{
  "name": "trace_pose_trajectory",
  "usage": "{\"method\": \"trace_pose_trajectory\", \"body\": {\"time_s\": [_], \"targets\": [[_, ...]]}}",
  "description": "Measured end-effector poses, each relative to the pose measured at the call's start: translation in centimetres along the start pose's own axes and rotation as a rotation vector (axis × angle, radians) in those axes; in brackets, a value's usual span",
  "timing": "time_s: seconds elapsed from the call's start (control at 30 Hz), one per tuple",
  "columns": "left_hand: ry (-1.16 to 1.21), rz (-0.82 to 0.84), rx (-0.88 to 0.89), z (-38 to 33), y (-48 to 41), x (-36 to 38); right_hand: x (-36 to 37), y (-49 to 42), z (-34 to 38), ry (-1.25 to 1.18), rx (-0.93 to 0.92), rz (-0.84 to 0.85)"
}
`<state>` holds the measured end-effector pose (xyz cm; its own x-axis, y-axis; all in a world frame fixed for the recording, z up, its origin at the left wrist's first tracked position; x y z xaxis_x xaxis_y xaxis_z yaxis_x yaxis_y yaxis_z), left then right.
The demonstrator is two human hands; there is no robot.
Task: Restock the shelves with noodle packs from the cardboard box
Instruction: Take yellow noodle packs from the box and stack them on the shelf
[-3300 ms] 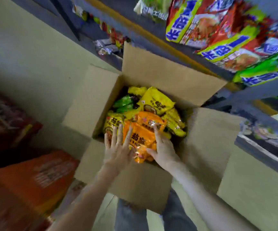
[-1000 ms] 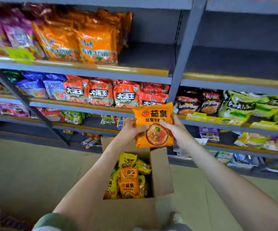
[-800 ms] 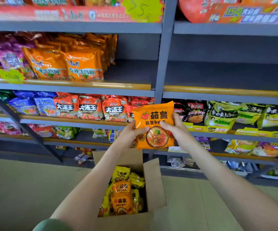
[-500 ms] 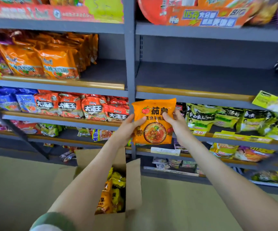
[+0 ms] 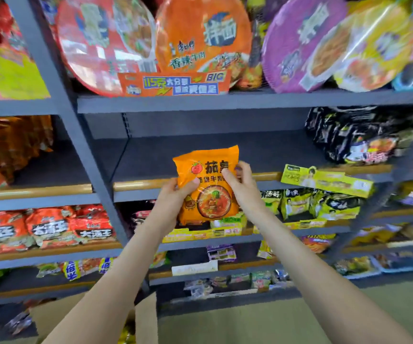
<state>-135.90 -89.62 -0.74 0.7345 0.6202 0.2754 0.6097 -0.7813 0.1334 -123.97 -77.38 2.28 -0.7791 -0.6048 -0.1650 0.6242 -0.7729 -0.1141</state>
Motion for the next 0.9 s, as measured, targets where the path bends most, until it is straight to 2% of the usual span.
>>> {"method": "trace_pose_trajectory", "body": {"time_s": [0.07,0.13,0.3,0.5,0.63,0.8,0.9], "targets": [[0.000,0.006,0.007,-0.6,-1.5,2.4,-3.0,-0.9,0.1,0.061,-0.025,-0.103],[0.018,0.026,0.011,-1.1,-3.1,4.8,-5.5,-1.4,0.5,0.153,-0.061,-0.136],[0.058,0.112,-0.052,-0.9,-6.1,11.1,-10.0,-3.1,0.1,0.301,-0.090,-0.001],[0.066,0.066,-0.097,-0.1,-9.2,15.4,-13.3,-6.9,-0.4,0.636,-0.134,0.041],[-0.105,-0.051,-0.032,-0.8,-11.6,17.5,-15.2,-9.5,-0.3,0.706,-0.216,0.089],[-0.542,-0.345,0.279,-3.6,-13.6,18.8,-17.1,-13.2,-0.2,0.739,-0.276,0.107],[-0.610,-0.279,0.340,-3.1,-15.6,20.7,-17.6,-15.5,-0.7,0.798,-0.296,0.131]]}}
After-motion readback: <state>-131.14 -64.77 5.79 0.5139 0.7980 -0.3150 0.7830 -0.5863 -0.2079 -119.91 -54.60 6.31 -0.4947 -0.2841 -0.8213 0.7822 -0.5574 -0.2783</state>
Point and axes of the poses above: each hand's wrist, its own y-axis away from the middle knuckle, its own x-axis out of the palm, z = x × y, the point moved 10 cm from there along -y, towards the middle knuckle, and after that the axes turned 5 degrees about y, right-handed, at the moved point
